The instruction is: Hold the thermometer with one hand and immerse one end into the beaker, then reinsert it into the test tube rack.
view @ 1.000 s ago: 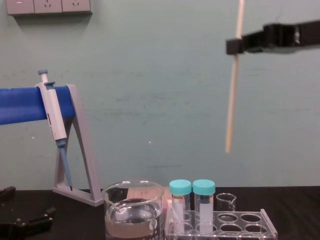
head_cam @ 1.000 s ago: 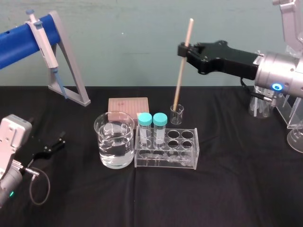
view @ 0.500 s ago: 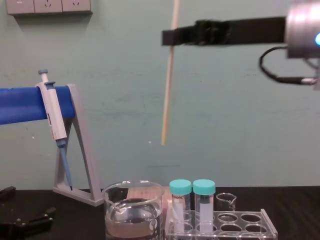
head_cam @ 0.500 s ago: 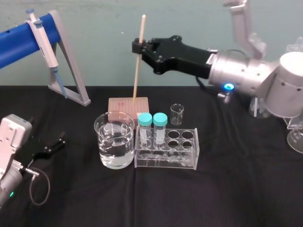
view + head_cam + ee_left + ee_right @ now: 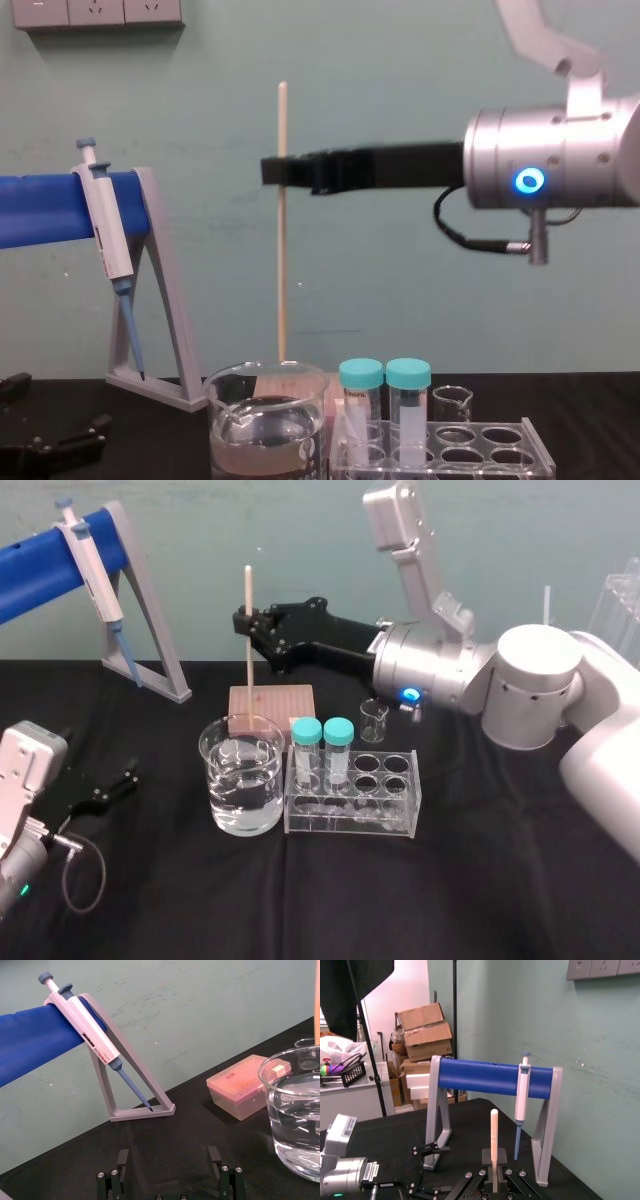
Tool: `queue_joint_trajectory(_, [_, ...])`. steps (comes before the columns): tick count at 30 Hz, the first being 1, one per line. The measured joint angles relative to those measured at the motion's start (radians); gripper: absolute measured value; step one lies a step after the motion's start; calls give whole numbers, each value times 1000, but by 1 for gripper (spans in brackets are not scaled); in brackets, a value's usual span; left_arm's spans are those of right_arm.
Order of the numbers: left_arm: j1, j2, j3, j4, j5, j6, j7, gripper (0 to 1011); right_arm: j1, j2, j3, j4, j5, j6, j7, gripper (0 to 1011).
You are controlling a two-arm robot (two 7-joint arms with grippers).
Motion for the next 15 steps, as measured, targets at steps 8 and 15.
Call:
queue_joint_trajectory(8, [0,0,0,0,0,0,0,1004,-19,-41,-16,52,-38,-24,0,56])
queue_joint_trajectory(15, [0,0,0,0,0,0,0,1004,-34,-68,-27,99,-75,-37,1,55])
